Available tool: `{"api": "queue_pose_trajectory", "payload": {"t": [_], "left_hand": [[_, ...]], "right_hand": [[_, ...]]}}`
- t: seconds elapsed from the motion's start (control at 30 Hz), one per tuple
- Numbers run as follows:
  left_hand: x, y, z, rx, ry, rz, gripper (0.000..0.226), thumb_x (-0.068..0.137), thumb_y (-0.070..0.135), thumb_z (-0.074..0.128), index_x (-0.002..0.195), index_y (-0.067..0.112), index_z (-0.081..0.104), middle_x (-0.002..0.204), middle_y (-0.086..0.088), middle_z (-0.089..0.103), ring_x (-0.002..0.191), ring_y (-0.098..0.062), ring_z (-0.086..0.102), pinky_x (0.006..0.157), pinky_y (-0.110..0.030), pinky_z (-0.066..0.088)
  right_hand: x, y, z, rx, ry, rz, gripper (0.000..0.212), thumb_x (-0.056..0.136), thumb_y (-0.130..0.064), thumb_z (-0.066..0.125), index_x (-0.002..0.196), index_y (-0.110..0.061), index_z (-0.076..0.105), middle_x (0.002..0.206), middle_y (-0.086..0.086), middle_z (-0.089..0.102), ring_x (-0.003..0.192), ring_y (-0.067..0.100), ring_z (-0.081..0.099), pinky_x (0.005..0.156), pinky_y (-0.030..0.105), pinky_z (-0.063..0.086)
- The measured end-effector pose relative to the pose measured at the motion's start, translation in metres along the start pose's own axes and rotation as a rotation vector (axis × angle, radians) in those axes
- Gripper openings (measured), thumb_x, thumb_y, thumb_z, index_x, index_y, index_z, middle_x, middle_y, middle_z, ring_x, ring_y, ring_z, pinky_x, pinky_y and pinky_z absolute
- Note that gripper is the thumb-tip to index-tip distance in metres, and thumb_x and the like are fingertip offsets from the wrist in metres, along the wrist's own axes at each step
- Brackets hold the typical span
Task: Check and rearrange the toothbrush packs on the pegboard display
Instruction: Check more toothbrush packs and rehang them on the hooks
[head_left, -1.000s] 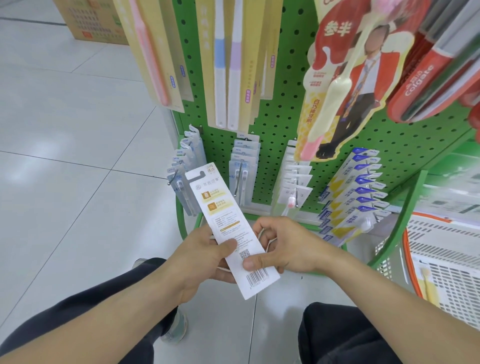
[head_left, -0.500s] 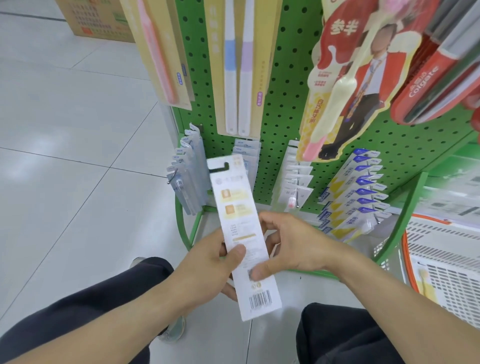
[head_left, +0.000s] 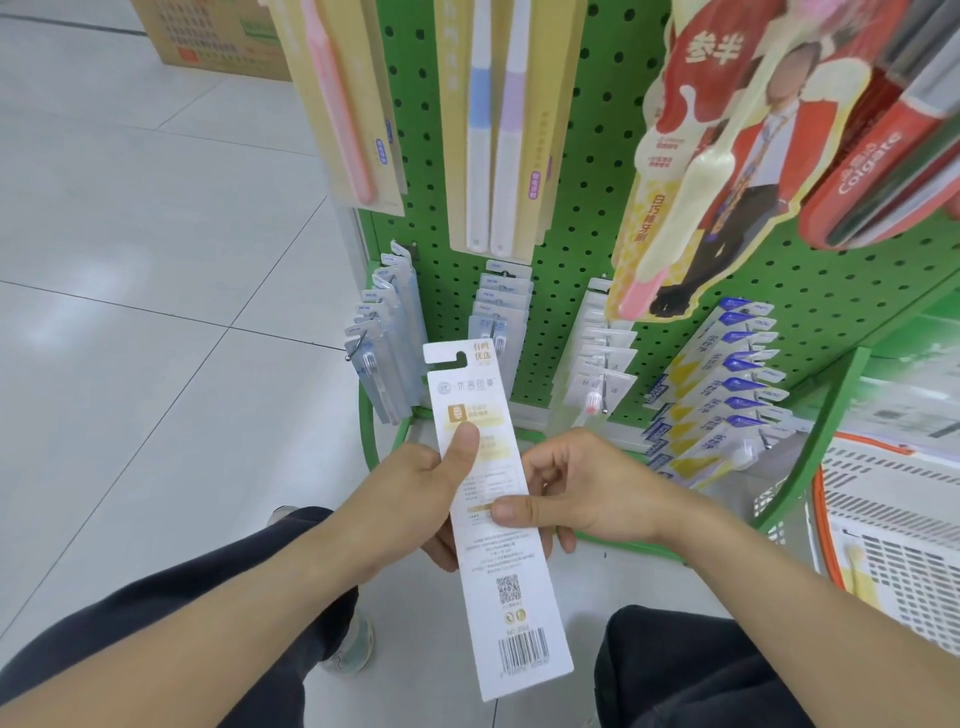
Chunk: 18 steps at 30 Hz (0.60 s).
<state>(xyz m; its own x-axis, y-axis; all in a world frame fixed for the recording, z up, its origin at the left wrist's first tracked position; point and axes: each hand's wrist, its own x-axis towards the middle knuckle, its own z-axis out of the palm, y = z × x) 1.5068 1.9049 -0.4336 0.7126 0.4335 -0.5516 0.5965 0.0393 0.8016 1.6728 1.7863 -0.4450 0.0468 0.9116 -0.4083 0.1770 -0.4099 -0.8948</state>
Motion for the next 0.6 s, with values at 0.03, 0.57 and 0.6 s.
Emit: {"api": "queue_pose_trajectory", "payload": {"t": [0.03, 0.57, 0.6], "left_hand": [[-0.0002, 0.0000, -0.0002, 0.012, -0.023, -0.004, 0.069, 0.095, 0.063, 0.032, 0.093, 0.011, 0.077, 0.083, -0.006, 0.079, 0.075, -0.027, 0.076, 0.075, -0.045, 0.063], [0.0038, 0.0017, -0.0036, -0.097, -0.091, 0.049, 0.016, 0.101, 0.021, 0.058, 0.114, 0.022, 0.068, 0.095, -0.008, 0.079, 0.084, -0.028, 0.077, 0.070, -0.040, 0.064], [0.0036, 0.0017, -0.0036, -0.085, -0.102, 0.054, 0.018, 0.102, 0.022, 0.056, 0.115, 0.022, 0.068, 0.096, -0.007, 0.079, 0.084, -0.027, 0.077, 0.069, -0.038, 0.064]], "right_hand": [[0.0003, 0.0008, -0.0005, 0.002, 0.010, 0.005, 0.026, 0.084, -0.026, 0.081, 0.101, -0.008, 0.075, 0.091, 0.007, 0.078, 0.069, 0.022, 0.068, 0.050, 0.030, 0.049], [-0.0042, -0.0021, -0.0061, -0.067, 0.083, 0.026, 0.040, 0.071, -0.016, 0.092, 0.107, -0.023, 0.074, 0.090, 0.008, 0.077, 0.068, 0.028, 0.073, 0.058, 0.039, 0.055], [-0.0042, -0.0018, -0.0062, -0.063, 0.086, 0.029, 0.039, 0.070, -0.017, 0.093, 0.105, -0.022, 0.075, 0.089, 0.009, 0.076, 0.068, 0.029, 0.073, 0.063, 0.043, 0.058]]}}
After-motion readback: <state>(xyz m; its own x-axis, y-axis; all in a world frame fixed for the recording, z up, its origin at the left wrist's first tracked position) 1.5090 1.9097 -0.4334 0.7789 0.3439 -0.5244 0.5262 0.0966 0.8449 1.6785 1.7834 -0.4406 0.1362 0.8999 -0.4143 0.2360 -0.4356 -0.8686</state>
